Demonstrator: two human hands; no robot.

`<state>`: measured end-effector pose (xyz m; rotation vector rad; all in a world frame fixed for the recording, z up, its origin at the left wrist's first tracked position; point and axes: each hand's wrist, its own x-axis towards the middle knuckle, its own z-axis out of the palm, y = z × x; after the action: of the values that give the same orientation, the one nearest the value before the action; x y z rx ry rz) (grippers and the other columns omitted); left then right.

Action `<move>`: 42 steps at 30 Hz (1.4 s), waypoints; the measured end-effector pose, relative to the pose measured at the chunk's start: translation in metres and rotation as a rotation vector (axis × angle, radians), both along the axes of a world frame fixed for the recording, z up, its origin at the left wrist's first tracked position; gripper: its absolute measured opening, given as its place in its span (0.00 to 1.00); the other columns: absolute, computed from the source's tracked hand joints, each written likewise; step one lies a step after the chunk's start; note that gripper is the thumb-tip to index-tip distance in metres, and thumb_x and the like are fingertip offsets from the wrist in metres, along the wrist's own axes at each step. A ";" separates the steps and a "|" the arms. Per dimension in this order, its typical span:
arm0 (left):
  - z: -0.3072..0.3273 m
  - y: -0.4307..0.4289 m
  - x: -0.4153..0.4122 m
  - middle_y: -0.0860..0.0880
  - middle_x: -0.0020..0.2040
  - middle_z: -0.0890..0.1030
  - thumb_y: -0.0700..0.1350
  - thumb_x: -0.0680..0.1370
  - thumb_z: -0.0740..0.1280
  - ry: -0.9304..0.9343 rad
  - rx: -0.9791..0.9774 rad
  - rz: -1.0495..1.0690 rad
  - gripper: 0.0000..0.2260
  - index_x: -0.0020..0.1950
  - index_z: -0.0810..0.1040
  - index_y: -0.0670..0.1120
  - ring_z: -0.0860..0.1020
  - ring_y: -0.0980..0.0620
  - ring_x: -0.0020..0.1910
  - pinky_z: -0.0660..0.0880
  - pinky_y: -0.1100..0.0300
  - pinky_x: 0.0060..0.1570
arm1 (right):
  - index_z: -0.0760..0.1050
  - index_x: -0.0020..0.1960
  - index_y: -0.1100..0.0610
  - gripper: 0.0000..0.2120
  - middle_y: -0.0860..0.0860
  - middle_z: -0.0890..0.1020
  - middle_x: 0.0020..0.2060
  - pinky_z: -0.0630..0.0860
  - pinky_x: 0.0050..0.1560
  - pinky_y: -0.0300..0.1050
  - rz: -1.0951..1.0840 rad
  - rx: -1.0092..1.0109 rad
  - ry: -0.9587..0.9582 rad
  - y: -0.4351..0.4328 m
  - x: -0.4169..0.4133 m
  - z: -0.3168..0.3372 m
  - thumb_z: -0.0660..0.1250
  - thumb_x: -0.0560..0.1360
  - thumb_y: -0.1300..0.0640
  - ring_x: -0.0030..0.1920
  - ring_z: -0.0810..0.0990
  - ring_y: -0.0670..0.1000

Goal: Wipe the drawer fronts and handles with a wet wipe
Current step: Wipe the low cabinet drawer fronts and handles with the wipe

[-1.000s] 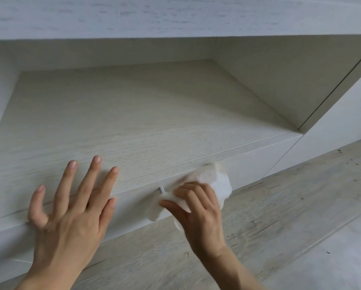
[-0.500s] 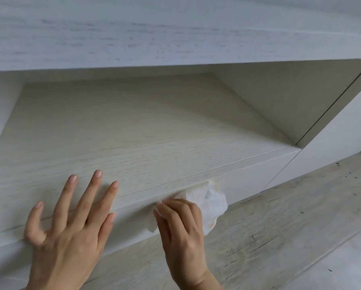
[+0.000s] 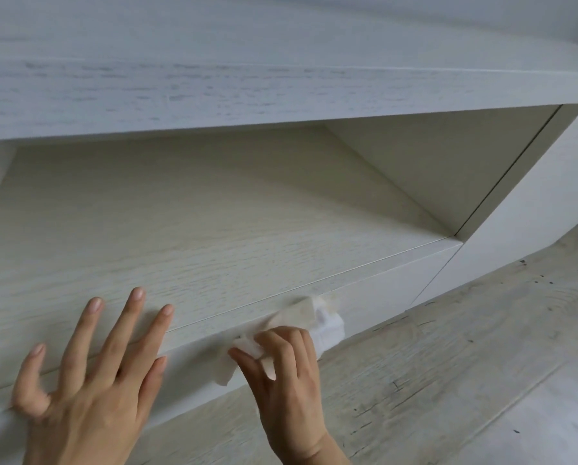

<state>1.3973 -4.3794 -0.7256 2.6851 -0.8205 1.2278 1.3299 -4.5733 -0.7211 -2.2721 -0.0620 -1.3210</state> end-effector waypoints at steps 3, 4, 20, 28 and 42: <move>0.003 -0.001 -0.001 0.47 0.78 0.63 0.50 0.84 0.56 0.006 -0.003 -0.010 0.21 0.78 0.64 0.50 0.59 0.41 0.78 0.74 0.29 0.53 | 0.74 0.50 0.56 0.06 0.50 0.78 0.44 0.75 0.46 0.43 0.024 -0.100 -0.007 -0.016 -0.007 -0.005 0.69 0.78 0.54 0.44 0.76 0.51; 0.004 -0.003 -0.003 0.47 0.79 0.63 0.50 0.84 0.56 0.008 0.005 -0.005 0.21 0.78 0.64 0.51 0.58 0.41 0.78 0.72 0.29 0.57 | 0.75 0.51 0.56 0.06 0.51 0.80 0.44 0.76 0.47 0.44 0.020 -0.139 -0.004 -0.020 -0.010 -0.006 0.69 0.78 0.55 0.46 0.77 0.51; 0.016 -0.005 -0.012 0.50 0.79 0.61 0.52 0.85 0.53 0.022 0.040 0.075 0.20 0.78 0.63 0.54 0.52 0.47 0.80 0.48 0.45 0.72 | 0.85 0.46 0.54 0.15 0.53 0.77 0.54 0.67 0.56 0.41 -0.272 -0.015 0.039 -0.028 -0.016 -0.001 0.63 0.79 0.48 0.52 0.74 0.51; 0.017 -0.006 -0.012 0.50 0.78 0.62 0.52 0.85 0.53 0.001 0.036 0.074 0.20 0.78 0.63 0.54 0.54 0.46 0.79 0.43 0.48 0.74 | 0.80 0.54 0.53 0.11 0.56 0.74 0.62 0.65 0.69 0.40 -0.188 0.213 0.100 -0.006 -0.020 -0.011 0.62 0.80 0.51 0.69 0.68 0.59; 0.015 -0.006 -0.012 0.49 0.77 0.64 0.51 0.85 0.54 -0.015 0.019 0.067 0.20 0.78 0.63 0.54 0.55 0.46 0.78 0.50 0.44 0.68 | 0.78 0.57 0.51 0.15 0.47 0.74 0.66 0.73 0.63 0.39 -0.226 0.715 0.231 -0.001 -0.022 0.011 0.69 0.73 0.46 0.63 0.73 0.44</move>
<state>1.3856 -4.3856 -0.7101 2.7432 -0.7542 1.2616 1.3076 -4.5745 -0.7103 -1.8135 0.6571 -0.9561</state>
